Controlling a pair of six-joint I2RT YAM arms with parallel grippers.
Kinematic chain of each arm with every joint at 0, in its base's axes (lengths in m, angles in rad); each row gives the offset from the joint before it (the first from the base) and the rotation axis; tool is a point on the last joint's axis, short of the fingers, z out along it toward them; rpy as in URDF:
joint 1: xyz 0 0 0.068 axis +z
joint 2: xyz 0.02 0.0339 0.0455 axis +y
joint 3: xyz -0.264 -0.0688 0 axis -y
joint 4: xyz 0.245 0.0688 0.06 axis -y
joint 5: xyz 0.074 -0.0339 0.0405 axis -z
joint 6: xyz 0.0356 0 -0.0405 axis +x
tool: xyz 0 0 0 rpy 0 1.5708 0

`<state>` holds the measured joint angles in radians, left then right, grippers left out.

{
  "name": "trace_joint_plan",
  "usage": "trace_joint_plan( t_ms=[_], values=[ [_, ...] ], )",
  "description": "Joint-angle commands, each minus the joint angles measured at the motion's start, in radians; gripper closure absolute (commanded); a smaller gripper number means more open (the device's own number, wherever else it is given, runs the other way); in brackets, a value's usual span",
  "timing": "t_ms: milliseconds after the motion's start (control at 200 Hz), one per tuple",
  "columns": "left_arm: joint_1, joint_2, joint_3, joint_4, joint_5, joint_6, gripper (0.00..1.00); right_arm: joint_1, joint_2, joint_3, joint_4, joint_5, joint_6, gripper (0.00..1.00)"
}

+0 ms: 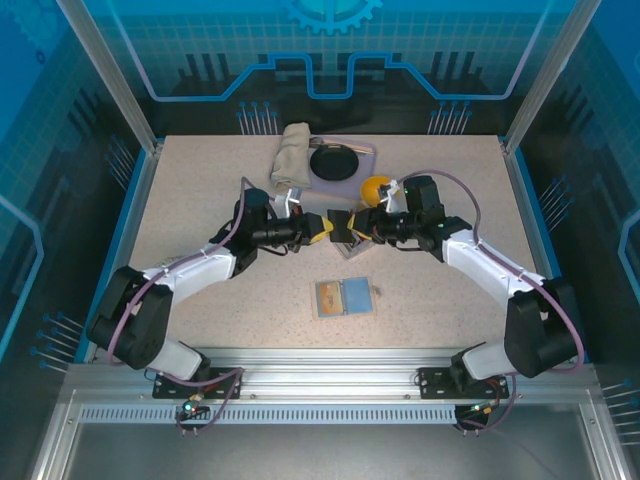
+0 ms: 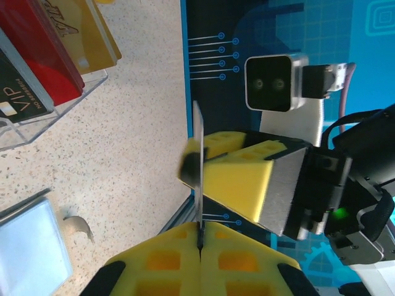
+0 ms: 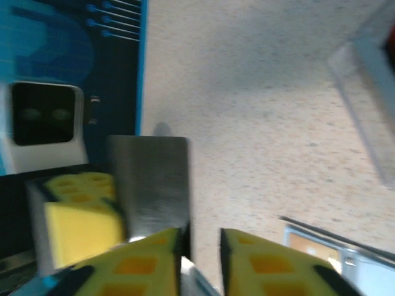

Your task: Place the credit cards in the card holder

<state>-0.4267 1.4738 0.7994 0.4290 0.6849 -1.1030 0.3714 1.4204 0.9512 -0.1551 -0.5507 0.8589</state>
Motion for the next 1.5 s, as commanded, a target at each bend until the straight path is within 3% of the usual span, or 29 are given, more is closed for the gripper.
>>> trace_joint_plan(
  t_ms=[0, 95, 315, 390, 635, 1075, 1491],
  values=[
    [-0.008, -0.057, -0.031, -0.123, -0.071, 0.096, 1.0, 0.035, 0.001, 0.041, -0.322, 0.243, -0.183, 0.66],
    [-0.029, -0.075, -0.093, -0.144, -0.127, 0.115, 1.0, 0.08, 0.024, 0.038, -0.447, 0.399, -0.254, 0.56],
    [-0.13, -0.098, -0.211, -0.136, -0.237, 0.13, 1.0, 0.199, 0.05, -0.006, -0.495, 0.557, -0.287, 0.49],
    [-0.162, -0.098, -0.24, -0.123, -0.272, 0.126, 1.0, 0.233, 0.042, -0.013, -0.474, 0.546, -0.296, 0.64],
    [-0.22, -0.047, -0.269, -0.072, -0.315, 0.121, 1.0, 0.263, 0.08, -0.063, -0.354, 0.429, -0.248, 0.82],
    [-0.286, 0.073, -0.271, 0.014, -0.387, 0.127, 1.0, 0.236, 0.188, -0.129, -0.322, 0.46, -0.258, 0.84],
    [-0.307, 0.065, -0.313, -0.007, -0.44, 0.132, 1.0, 0.229, 0.16, -0.162, -0.301, 0.445, -0.244, 0.83]
  ],
)
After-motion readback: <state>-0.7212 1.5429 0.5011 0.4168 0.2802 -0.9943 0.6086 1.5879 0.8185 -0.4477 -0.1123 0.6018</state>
